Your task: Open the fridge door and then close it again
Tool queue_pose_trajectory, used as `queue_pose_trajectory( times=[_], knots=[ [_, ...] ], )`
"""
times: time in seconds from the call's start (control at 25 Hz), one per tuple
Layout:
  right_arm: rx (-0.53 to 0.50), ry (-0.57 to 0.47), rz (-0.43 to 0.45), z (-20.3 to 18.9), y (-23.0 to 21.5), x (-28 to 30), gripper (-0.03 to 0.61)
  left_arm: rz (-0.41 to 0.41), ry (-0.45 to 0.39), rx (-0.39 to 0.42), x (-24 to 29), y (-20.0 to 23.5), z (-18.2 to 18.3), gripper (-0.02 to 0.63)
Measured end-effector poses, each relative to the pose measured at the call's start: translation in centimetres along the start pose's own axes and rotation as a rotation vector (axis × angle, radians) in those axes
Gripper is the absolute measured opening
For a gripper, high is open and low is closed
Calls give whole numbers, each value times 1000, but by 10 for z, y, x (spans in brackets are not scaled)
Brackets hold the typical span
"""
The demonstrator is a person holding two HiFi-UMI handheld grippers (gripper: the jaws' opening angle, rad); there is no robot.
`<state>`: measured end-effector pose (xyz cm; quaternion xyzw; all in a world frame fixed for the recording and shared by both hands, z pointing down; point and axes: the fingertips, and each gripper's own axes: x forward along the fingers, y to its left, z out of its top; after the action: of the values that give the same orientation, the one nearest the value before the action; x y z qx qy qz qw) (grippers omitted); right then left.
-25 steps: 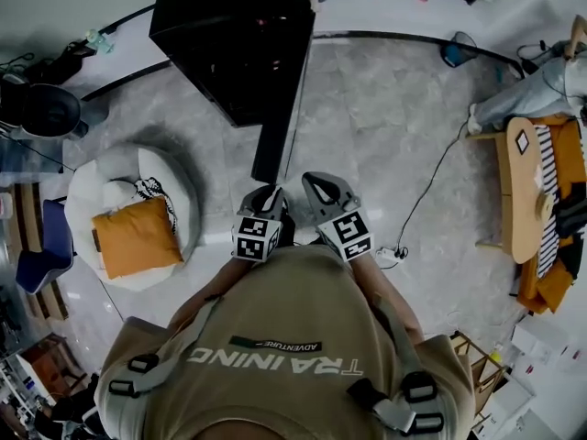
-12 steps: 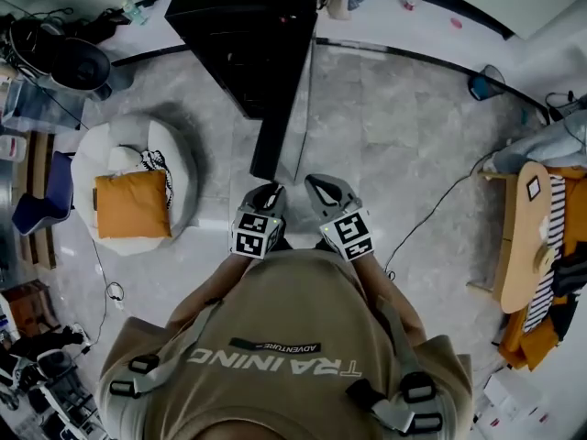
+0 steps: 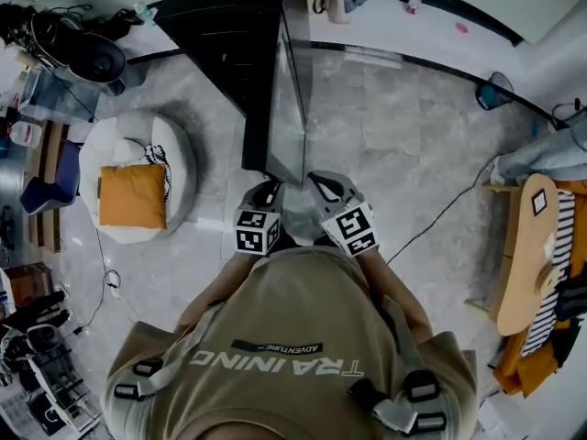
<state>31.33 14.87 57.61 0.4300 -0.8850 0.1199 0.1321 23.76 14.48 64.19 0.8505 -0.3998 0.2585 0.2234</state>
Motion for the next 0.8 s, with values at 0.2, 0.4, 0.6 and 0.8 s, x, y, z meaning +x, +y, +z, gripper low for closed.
queue_pose_trajectory(
  times=[0.2, 0.4, 0.6, 0.8],
  knots=[
    [2, -13, 26, -4, -15, -20, -5, 33, 13, -30, 9, -24, 3, 46],
    [11, -30, 55, -2, -24, -26, -5, 48, 18, -41, 17, -37, 7, 35],
    [24, -10, 98, -8, -26, -29, -5, 34, 12, -48, 22, -49, 13, 34],
    [14, -2, 122, -2, -28, -29, -5, 30, 0, -59, 15, -54, 15, 6]
  ],
)
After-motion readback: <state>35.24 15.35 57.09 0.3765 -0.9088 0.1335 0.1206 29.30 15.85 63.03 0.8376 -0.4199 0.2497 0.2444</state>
